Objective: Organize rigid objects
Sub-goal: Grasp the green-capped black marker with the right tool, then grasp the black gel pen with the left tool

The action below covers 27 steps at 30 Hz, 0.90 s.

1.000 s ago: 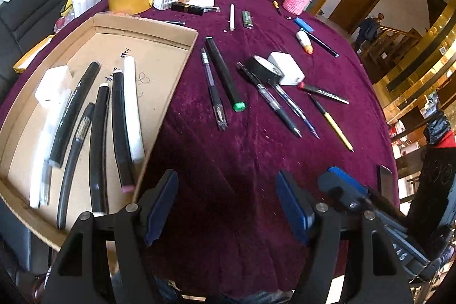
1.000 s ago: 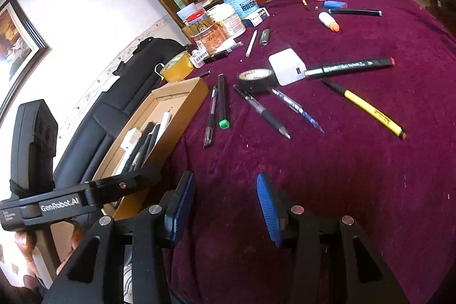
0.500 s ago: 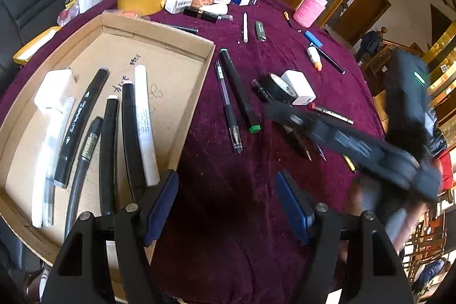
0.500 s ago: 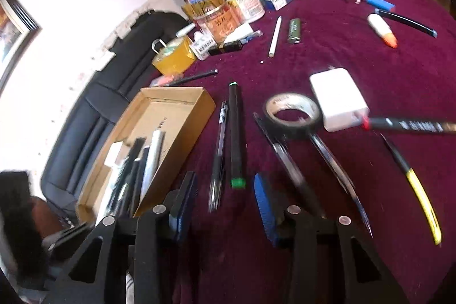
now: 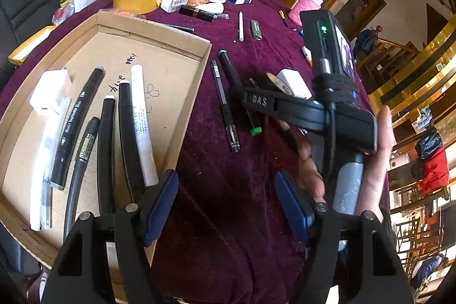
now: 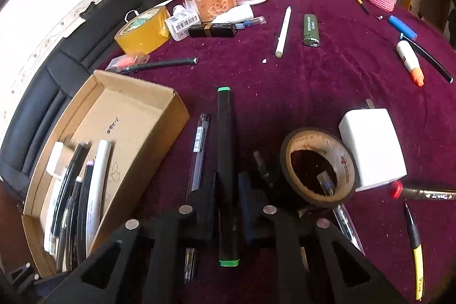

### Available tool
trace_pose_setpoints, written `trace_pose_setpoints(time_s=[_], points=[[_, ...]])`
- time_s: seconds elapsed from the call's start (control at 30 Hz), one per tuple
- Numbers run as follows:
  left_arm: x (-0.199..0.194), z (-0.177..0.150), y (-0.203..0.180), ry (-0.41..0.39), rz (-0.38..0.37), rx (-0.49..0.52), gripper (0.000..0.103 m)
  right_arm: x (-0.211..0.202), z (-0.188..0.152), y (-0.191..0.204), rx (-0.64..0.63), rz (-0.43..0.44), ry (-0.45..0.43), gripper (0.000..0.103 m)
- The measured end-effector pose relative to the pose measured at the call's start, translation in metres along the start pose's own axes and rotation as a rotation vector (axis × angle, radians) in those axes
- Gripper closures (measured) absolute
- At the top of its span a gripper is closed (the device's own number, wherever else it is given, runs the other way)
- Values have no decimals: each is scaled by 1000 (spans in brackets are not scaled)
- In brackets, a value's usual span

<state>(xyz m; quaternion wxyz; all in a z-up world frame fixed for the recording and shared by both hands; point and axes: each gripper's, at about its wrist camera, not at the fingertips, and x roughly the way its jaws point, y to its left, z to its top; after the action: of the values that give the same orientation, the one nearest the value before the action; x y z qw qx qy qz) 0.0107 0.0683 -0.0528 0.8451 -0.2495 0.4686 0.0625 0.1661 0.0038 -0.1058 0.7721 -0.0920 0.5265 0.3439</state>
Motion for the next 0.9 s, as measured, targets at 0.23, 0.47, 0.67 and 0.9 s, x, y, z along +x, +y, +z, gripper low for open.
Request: trace_pose_setpoints(time_s=[0.23,0.47,0.67,0.9], points=[[1,0,-9,2,15,13,33,-27,-34,-17,26,136,23,88],[20,12,-24,26,25,13,33,-63,-79,-57,55,256,-51,88],[47,34,-37,51,57,32,34,-69,-85,-75,133,278,-102,88],[72,50,-34,82,97,11,42,-71,-86,-73,117,249,-94,88]])
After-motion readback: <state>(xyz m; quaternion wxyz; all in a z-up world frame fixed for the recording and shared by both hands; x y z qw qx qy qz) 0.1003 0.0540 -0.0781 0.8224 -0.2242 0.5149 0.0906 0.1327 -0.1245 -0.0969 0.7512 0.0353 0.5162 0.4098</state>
